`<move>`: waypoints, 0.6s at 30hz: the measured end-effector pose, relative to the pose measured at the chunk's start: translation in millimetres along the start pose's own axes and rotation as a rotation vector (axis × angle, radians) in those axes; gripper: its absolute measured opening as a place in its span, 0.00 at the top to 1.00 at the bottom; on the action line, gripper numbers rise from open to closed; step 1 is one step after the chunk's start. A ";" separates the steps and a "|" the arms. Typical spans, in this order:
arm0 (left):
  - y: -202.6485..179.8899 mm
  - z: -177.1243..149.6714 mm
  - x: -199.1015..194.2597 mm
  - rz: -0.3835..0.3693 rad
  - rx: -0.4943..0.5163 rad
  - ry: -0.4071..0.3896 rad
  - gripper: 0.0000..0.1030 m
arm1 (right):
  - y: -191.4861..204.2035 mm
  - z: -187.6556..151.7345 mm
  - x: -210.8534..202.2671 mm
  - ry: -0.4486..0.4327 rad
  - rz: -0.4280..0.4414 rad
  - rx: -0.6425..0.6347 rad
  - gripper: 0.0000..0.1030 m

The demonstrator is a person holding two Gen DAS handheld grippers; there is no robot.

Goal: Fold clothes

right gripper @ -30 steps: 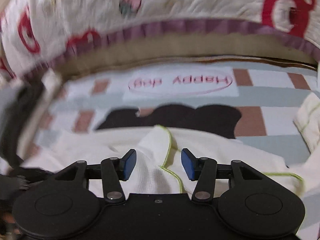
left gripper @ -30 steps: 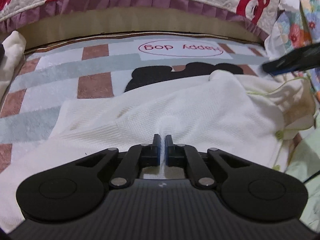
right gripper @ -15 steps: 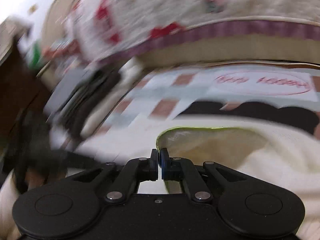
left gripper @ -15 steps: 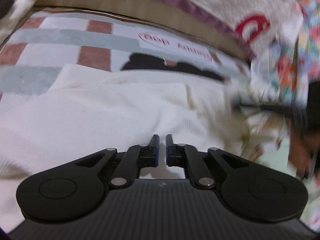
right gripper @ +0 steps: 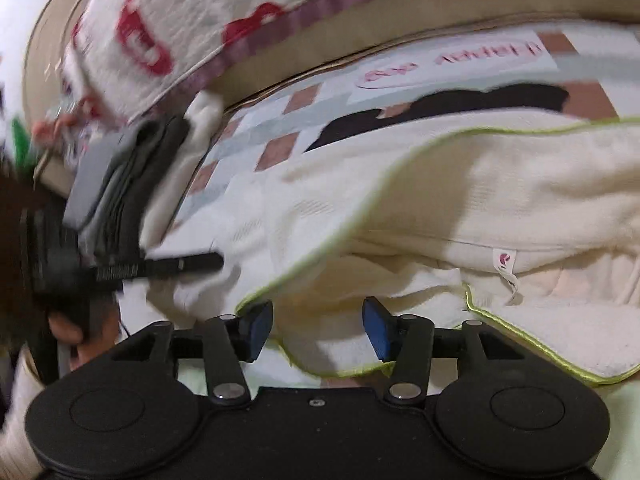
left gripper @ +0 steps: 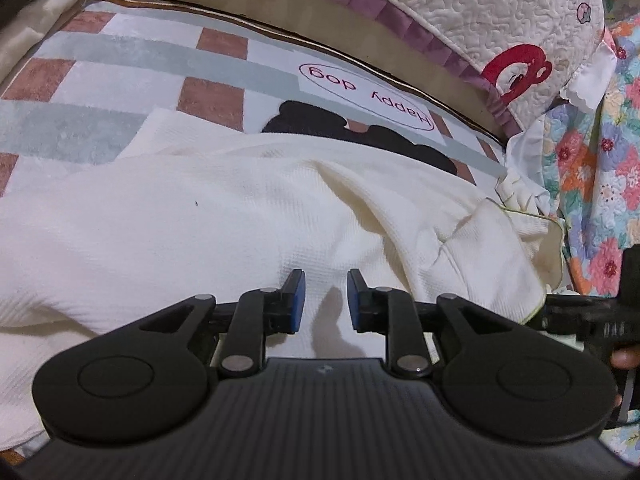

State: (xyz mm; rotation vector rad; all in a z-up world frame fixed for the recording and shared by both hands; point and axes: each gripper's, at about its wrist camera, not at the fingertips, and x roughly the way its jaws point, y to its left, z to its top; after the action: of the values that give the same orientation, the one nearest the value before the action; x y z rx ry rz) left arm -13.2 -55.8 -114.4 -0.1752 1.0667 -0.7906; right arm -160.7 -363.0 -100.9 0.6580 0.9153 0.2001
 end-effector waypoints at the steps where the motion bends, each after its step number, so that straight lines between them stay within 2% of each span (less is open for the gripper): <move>1: -0.3 -0.2 -0.2 -0.001 0.002 -0.001 0.79 | -4.2 1.4 2.9 -0.007 0.005 0.041 0.45; 4: -2.9 0.3 -0.8 -0.007 0.012 -0.008 0.78 | -14.5 5.4 12.1 -0.022 0.026 0.149 0.39; 7: -3.4 0.2 2.9 0.012 0.019 -0.007 0.77 | -8.7 6.8 20.7 0.015 0.096 0.148 0.38; 10: -1.8 -0.1 7.0 0.028 0.018 0.001 0.77 | -8.1 8.9 8.1 0.010 0.185 0.126 0.38; 13: -2.0 -0.1 7.6 0.032 0.019 0.002 0.77 | -18.4 12.5 -10.7 -0.041 0.231 0.182 0.37; 14: -2.1 -0.1 7.9 0.033 0.019 0.002 0.77 | -21.0 13.6 -15.3 -0.046 0.271 0.210 0.32; 16: -2.5 -0.1 8.2 0.036 0.021 0.002 0.77 | -20.9 15.1 -21.3 -0.056 0.348 0.238 0.29; 17: -2.9 -0.3 8.2 0.038 0.023 0.001 0.77 | -19.0 15.6 -22.2 -0.058 0.367 0.242 0.26; 18: -3.3 -0.5 8.3 0.040 0.025 0.001 0.77 | -15.6 16.6 -19.4 -0.053 0.346 0.238 0.19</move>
State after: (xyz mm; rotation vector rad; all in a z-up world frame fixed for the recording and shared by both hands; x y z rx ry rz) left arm -13.2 -63.5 -118.9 -0.1322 1.0574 -0.7682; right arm -161.2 -390.9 -90.2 1.0379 0.7755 0.3833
